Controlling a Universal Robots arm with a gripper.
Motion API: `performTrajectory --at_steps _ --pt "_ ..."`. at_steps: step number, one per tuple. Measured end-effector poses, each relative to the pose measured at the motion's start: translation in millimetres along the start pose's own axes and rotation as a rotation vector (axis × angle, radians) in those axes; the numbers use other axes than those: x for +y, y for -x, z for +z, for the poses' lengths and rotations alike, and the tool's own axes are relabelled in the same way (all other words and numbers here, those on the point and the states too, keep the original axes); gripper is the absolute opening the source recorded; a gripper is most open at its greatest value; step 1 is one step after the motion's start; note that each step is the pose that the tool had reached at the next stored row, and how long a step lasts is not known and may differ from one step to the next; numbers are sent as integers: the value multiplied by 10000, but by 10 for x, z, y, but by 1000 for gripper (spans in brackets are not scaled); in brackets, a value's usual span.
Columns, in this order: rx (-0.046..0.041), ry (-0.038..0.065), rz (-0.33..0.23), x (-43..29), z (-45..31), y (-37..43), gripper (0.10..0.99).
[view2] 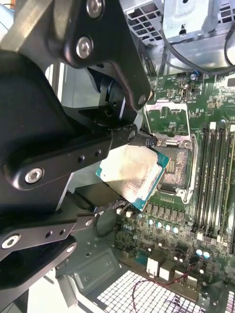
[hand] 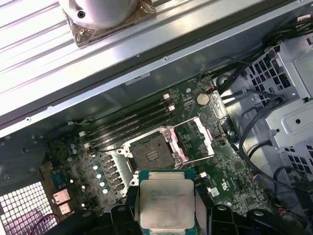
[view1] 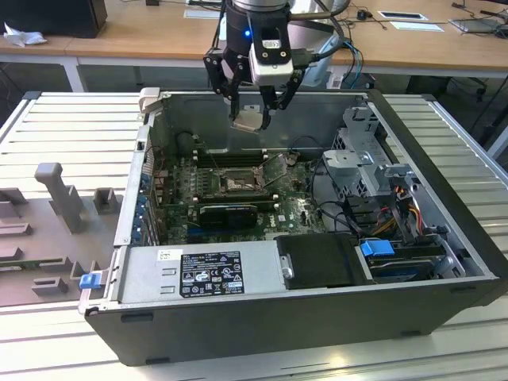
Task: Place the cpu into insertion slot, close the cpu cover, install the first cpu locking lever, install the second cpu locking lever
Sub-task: 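Place the cpu into insertion slot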
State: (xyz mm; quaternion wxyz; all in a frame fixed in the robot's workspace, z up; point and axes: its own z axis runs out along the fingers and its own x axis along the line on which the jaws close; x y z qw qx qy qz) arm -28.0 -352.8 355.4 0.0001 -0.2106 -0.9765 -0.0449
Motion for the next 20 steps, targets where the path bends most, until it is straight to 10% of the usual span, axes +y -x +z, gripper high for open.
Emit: performTrajectory --at_steps 20 --pt "-131 28 1499 -5 29 -4 541"
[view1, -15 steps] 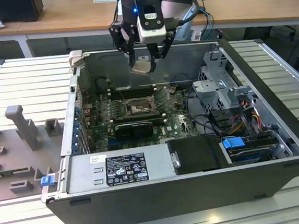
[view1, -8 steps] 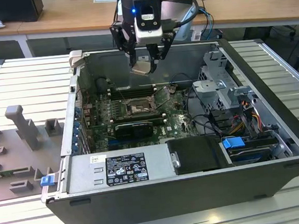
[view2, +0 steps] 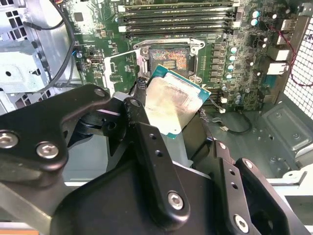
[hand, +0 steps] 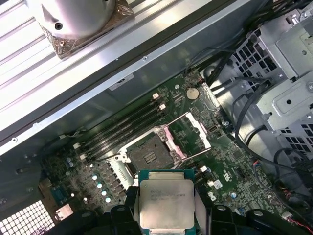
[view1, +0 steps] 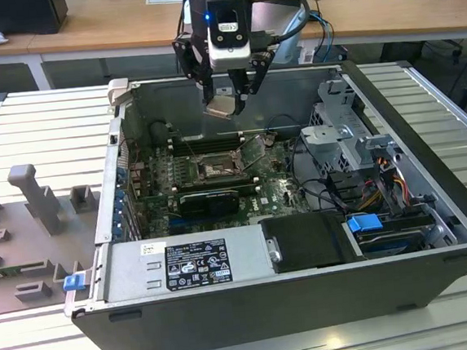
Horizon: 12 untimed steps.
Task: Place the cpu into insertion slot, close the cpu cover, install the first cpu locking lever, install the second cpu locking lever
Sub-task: 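Place the cpu into insertion slot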
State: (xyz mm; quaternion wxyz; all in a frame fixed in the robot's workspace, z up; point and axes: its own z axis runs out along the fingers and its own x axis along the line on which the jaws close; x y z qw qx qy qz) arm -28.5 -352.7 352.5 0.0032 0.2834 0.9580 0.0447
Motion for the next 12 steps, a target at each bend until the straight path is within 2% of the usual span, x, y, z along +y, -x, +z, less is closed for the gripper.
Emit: performTrajectory --at_steps 12 --pt "-44 9 494 0 5 0 541"
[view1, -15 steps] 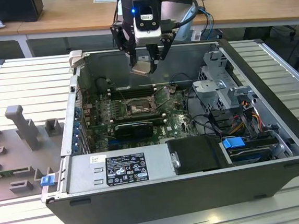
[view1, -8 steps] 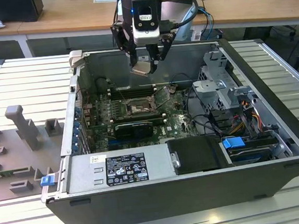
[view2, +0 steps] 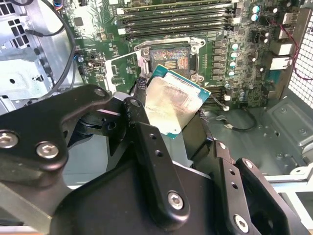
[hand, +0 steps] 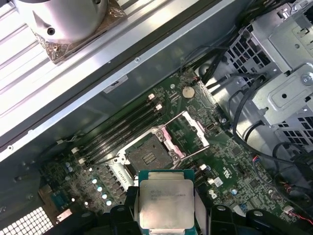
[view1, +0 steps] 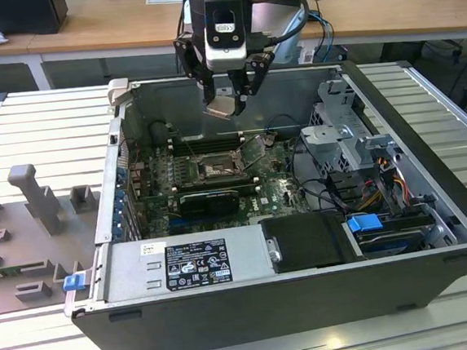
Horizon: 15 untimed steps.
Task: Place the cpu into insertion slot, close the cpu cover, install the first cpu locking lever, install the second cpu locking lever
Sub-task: 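Place the cpu into insertion slot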
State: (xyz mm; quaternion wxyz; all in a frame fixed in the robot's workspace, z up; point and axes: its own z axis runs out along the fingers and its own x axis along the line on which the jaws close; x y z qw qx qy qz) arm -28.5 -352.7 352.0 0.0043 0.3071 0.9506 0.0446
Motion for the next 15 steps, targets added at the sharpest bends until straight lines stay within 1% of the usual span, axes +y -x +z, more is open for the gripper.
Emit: performTrajectory --at_steps 15 --pt "-56 13 645 0 4 0 541"
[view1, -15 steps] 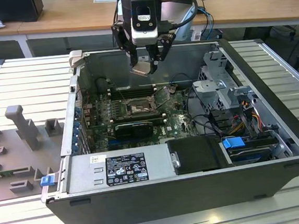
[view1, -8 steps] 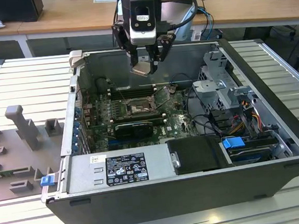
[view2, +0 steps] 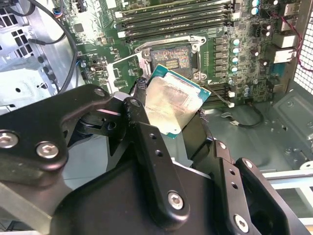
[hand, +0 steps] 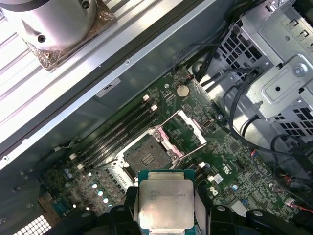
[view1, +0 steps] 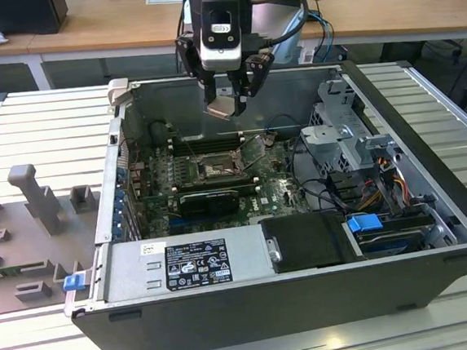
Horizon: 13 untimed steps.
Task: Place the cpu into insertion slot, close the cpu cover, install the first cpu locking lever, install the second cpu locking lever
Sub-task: 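Place the cpu into insertion slot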
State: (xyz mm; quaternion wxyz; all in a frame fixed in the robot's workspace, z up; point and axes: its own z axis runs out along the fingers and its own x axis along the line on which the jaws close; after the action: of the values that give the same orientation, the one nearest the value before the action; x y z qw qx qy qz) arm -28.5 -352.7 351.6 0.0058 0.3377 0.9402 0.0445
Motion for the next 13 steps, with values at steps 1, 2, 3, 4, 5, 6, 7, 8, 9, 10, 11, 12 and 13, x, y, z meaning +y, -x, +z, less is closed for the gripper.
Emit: performTrajectory --at_steps 1,2,3,4,5,6,7,8,9,10,11,12,13 --pt "-3 1 42 0 0 0 541" --pt "-6 1 67 0 0 0 541" --pt "-8 2 91 0 1 0 541" --pt "-11 3 124 0 1 0 541" --pt "-14 3 153 0 1 0 541" --pt "-16 4 186 0 1 0 541" --pt "-19 4 212 0 2 0 541" --pt "-21 5 241 0 2 0 541" --pt "-23 6 267 0 2 0 541" --pt "-28 6 314 0 2 0 541" --pt "-31 8 356 0 2 0 541" --pt "-38 8 433 0 3 0 541" --pt "-42 9 477 0 3 0 541"
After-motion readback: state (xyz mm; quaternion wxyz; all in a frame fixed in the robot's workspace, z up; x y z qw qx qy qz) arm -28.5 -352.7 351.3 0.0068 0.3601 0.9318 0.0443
